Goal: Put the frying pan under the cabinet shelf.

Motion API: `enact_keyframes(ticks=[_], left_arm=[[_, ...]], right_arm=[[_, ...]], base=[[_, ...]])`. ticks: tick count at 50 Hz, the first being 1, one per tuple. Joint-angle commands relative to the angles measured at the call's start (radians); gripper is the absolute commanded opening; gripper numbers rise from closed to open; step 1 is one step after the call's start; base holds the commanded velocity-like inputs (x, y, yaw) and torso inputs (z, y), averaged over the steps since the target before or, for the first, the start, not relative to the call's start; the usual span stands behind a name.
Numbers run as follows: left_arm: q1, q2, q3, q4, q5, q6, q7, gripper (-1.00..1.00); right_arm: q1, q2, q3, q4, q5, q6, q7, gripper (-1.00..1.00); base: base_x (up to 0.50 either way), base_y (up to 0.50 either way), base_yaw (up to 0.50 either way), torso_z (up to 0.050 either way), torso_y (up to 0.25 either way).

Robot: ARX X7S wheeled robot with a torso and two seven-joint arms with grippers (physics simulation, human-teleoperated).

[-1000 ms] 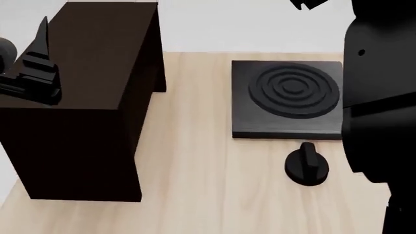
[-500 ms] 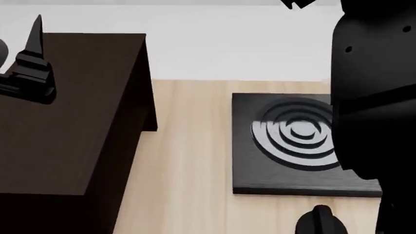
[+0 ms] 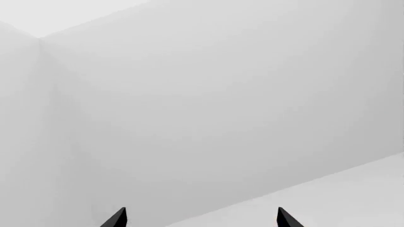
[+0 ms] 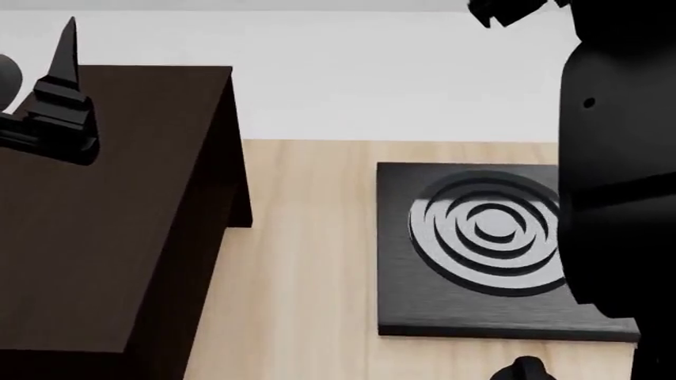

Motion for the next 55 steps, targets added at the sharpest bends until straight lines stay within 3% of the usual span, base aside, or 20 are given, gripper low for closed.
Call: enact_keyframes(ticks=[1, 16, 35, 55], left_arm=[[0.001, 0.0, 0.002, 0.003, -0.003, 0.0, -0.004, 1.0], [0.03, -0.004, -0.005, -0.063, 0.001, 0.079, 0.004, 1.0], [0.039, 0.001, 0.007, -0.107, 0.002, 0.125, 0.007, 1.0], [0.027, 0.011, 0.024, -0.14, 0.003, 0.15, 0.006, 1.0]], right_arm=[[-0.016, 0.007, 0.011, -0.024, 0.003, 0.018, 0.005, 1.0], [-0.135, 0.092, 0.07, -0.271, -0.002, 0.228, 0.006, 1.0], [-0.364, 0.201, 0.275, -0.647, -0.005, 0.486, 0.006, 1.0], [-0.538, 0.268, 0.471, -0.849, -0.032, 0.66, -0.028, 1.0]], base=[[0.5, 0.0, 0.0, 0.0, 0.0], [0.05, 0.0, 0.0, 0.0, 0.0], [0.0, 0.0, 0.0, 0.0, 0.0], [0.0, 0.0, 0.0, 0.0, 0.0]])
